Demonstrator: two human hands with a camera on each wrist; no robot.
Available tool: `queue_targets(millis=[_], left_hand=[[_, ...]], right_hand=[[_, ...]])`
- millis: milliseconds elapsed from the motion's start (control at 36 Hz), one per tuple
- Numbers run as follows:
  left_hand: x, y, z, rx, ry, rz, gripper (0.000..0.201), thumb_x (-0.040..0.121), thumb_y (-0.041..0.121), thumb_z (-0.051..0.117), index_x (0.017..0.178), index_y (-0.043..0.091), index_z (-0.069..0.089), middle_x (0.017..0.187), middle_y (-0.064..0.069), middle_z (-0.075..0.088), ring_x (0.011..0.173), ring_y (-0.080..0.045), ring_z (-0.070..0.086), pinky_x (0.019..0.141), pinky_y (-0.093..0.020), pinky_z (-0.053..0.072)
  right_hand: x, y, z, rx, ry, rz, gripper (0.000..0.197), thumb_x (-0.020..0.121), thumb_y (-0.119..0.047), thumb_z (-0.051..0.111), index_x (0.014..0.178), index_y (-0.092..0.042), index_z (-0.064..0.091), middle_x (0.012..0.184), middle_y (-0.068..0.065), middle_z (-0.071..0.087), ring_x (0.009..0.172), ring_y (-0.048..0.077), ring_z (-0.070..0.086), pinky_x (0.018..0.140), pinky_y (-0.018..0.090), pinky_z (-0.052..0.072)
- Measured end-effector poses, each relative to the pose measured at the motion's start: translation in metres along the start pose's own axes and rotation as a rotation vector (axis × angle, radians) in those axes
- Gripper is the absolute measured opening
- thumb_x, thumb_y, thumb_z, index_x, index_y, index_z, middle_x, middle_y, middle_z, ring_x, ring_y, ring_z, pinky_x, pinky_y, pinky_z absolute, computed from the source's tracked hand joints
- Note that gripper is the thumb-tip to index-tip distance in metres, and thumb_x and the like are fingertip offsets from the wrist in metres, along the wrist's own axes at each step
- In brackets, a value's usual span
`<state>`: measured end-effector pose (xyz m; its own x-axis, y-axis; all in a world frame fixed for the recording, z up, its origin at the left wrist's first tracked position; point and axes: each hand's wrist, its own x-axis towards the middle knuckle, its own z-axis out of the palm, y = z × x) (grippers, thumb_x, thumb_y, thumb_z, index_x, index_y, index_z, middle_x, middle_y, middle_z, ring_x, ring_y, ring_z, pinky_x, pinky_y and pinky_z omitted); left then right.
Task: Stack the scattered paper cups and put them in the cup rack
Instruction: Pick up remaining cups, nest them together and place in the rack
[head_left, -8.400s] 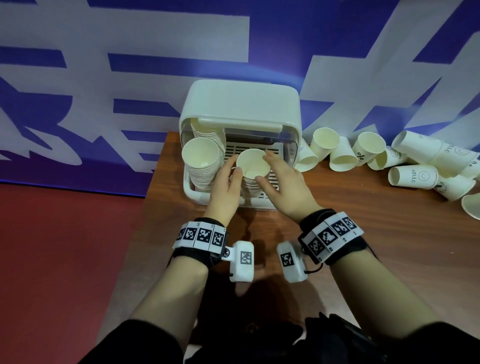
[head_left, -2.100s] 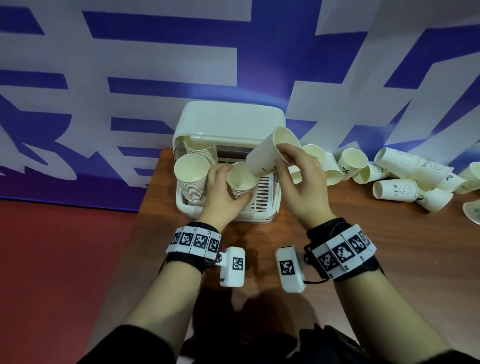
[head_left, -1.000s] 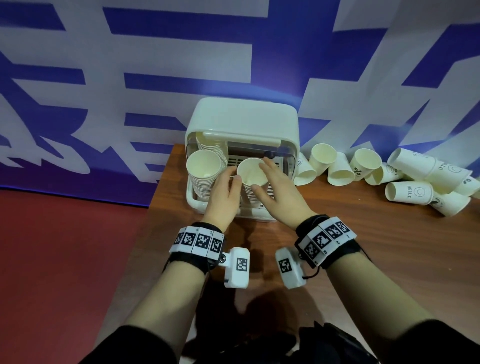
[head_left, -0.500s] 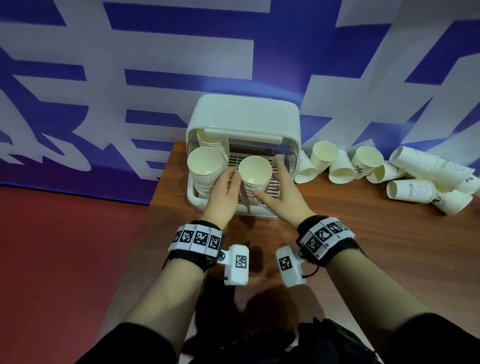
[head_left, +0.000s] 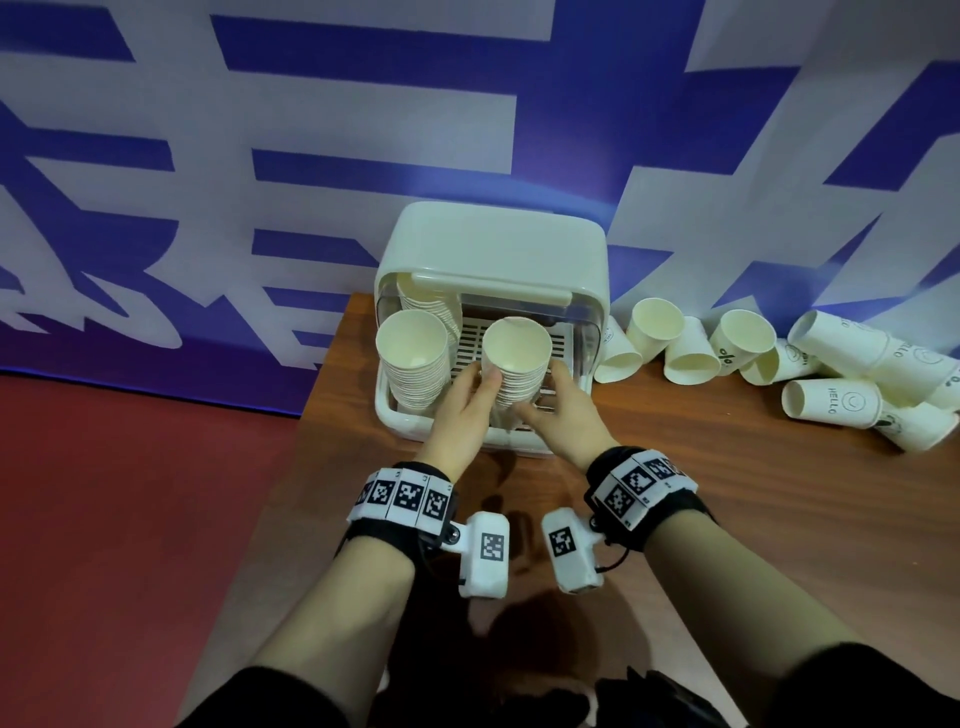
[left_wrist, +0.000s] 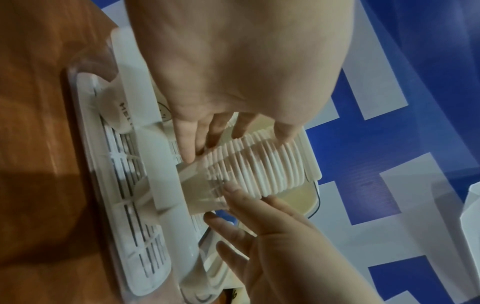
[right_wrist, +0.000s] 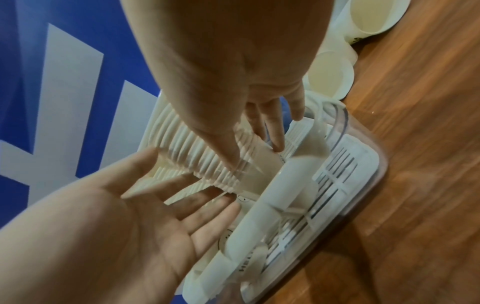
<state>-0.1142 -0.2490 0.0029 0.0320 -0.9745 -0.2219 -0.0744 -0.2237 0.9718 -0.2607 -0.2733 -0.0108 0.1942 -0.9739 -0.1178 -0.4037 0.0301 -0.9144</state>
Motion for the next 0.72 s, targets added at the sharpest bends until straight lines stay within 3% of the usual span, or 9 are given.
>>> queue_targets(millis=[83, 194, 306, 389, 444, 500, 611, 667, 722], left_hand=[[0.006, -0.001, 0.002, -0.013, 0.024, 0.049, 0.048, 0.089, 0.054, 0.049, 0.131, 0.033, 0.050, 0.129, 0.013, 0.057, 0.122, -0.006, 0.050, 0.109, -0.041, 0.038], [0.017, -0.002, 0.004, -0.006, 0.053, 0.086, 0.059, 0.087, 0.054, 0.054, 0.140, 0.032, 0.040, 0.139, 0.014, 0.049, 0.131, -0.006, 0.043, 0.114, -0.041, 0.032], [0.029, -0.004, 0.007, 0.013, 0.064, 0.049, 0.063, 0.090, 0.045, 0.057, 0.146, 0.032, 0.031, 0.144, 0.013, 0.043, 0.134, -0.012, 0.040, 0.114, -0.042, 0.031], [0.037, -0.008, 0.010, -0.007, 0.072, 0.040, 0.067, 0.090, 0.043, 0.060, 0.147, 0.038, 0.026, 0.148, 0.011, 0.037, 0.137, -0.012, 0.035, 0.116, -0.042, 0.028], [0.043, -0.013, 0.012, -0.035, 0.098, 0.021, 0.076, 0.080, 0.060, 0.062, 0.144, 0.045, 0.025, 0.152, 0.012, 0.033, 0.139, -0.012, 0.032, 0.116, -0.045, 0.026], [0.049, -0.017, 0.014, -0.058, 0.107, -0.010, 0.085, 0.072, 0.073, 0.060, 0.144, 0.051, 0.021, 0.155, 0.011, 0.028, 0.142, -0.014, 0.027, 0.117, -0.046, 0.023], [0.059, -0.026, 0.016, -0.133, 0.140, -0.015, 0.068, 0.089, 0.042, 0.054, 0.147, 0.045, 0.018, 0.156, 0.004, 0.027, 0.143, -0.013, 0.025, 0.119, -0.038, 0.019], [0.064, -0.033, 0.016, -0.058, 0.157, -0.017, 0.068, 0.084, 0.042, 0.048, 0.144, 0.050, 0.016, 0.157, 0.005, 0.026, 0.144, -0.014, 0.022, 0.120, -0.043, 0.018], [0.070, -0.044, 0.015, 0.024, 0.176, -0.034, 0.070, 0.083, 0.039, 0.044, 0.145, 0.048, 0.014, 0.157, 0.003, 0.027, 0.144, -0.016, 0.023, 0.119, -0.045, 0.020]], right_hand=[[0.007, -0.003, -0.003, 0.011, 0.016, -0.043, 0.059, 0.086, -0.012, 0.066, 0.137, -0.020, 0.038, 0.120, -0.010, 0.054, 0.107, 0.011, 0.056, 0.082, 0.013, 0.043], [0.019, -0.009, -0.005, 0.048, 0.005, -0.078, 0.056, 0.089, -0.016, 0.063, 0.138, -0.026, 0.037, 0.119, -0.021, 0.052, 0.109, 0.001, 0.052, 0.091, 0.017, 0.041], [0.034, -0.004, -0.003, 0.070, -0.019, -0.037, 0.056, 0.091, -0.021, 0.061, 0.141, -0.025, 0.035, 0.123, -0.019, 0.050, 0.109, 0.002, 0.051, 0.087, 0.008, 0.038], [0.045, 0.001, -0.001, 0.092, -0.034, 0.010, 0.059, 0.092, -0.024, 0.059, 0.145, -0.025, 0.032, 0.131, -0.016, 0.050, 0.118, 0.008, 0.050, 0.099, 0.022, 0.038], [0.050, 0.004, 0.000, 0.136, -0.045, 0.024, 0.055, 0.094, -0.021, 0.057, 0.144, -0.020, 0.034, 0.137, -0.010, 0.049, 0.123, 0.010, 0.050, 0.105, 0.030, 0.040], [0.054, 0.002, 0.000, 0.195, -0.063, 0.027, 0.049, 0.096, -0.015, 0.052, 0.143, -0.014, 0.036, 0.140, -0.002, 0.049, 0.125, 0.009, 0.049, 0.106, 0.028, 0.040], [0.061, -0.001, -0.004, 0.270, -0.061, 0.055, 0.037, 0.099, -0.013, 0.046, 0.136, -0.012, 0.041, 0.124, -0.001, 0.058, 0.106, 0.003, 0.058, 0.090, 0.023, 0.047], [0.063, 0.000, -0.005, 0.300, -0.045, 0.097, 0.035, 0.100, -0.013, 0.043, 0.135, -0.014, 0.041, 0.118, 0.001, 0.058, 0.101, 0.007, 0.058, 0.085, 0.027, 0.048], [0.064, 0.003, -0.006, 0.319, -0.045, 0.133, 0.034, 0.101, -0.014, 0.041, 0.134, -0.020, 0.040, 0.117, 0.000, 0.058, 0.106, 0.013, 0.056, 0.088, 0.032, 0.047]])
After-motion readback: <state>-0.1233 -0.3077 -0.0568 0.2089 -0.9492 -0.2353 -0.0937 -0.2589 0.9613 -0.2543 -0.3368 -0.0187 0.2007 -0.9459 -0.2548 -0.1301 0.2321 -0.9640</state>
